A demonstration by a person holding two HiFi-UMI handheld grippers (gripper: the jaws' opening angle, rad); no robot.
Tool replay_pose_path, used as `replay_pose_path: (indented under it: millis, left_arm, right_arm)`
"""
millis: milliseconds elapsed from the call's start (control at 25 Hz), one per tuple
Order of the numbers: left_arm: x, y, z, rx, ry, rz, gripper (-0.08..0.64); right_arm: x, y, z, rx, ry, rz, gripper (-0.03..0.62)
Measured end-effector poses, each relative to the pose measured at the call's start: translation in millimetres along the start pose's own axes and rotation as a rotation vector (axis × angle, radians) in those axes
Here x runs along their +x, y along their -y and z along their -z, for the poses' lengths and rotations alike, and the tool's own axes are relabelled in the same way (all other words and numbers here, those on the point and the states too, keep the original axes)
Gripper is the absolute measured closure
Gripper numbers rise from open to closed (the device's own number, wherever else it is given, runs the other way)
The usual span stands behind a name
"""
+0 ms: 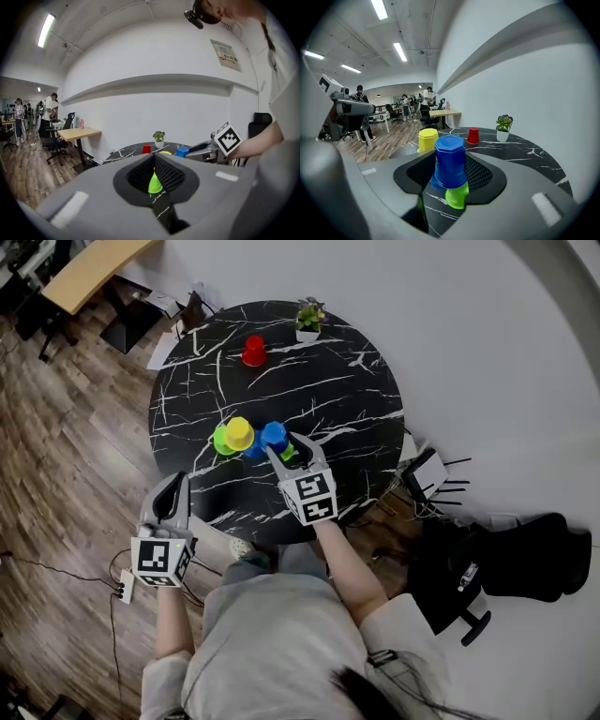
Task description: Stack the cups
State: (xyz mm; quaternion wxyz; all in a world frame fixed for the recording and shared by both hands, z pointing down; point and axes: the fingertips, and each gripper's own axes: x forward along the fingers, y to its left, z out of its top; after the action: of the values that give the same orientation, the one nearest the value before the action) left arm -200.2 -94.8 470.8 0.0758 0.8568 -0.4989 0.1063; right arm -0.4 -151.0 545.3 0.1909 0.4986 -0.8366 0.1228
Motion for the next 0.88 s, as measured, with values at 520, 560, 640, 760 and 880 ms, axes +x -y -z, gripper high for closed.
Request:
replay_pose_path:
  millis: [520, 560, 640, 760, 880]
  left_arm:
    - [7, -2, -2, 0.000, -0.007, -0.013, 0.502]
    - [9, -2, -3, 0.002, -0.007, -0.014, 0.502]
    - [12, 0, -4, 0.003, -0.008, -0.018, 0.502]
    - [18, 3, -7, -0.004, -0.001, -0.025, 0.502]
    - [26, 9, -16, -0.018, 0.032, -0.025, 0.500]
  right_arm:
    - [10, -1, 8, 0.018, 0.001, -0.039, 0.402]
    - [10, -1, 8, 0.016, -0.002, -0.049, 0.402]
    - [10, -3, 6, 0.011, -0.004, -0.077, 0.402]
    - [1, -4, -2, 0.023, 0.026, -0.124, 0.402]
    - [-15, 5, -18, 0.059, 0.080, -0.156, 0.402]
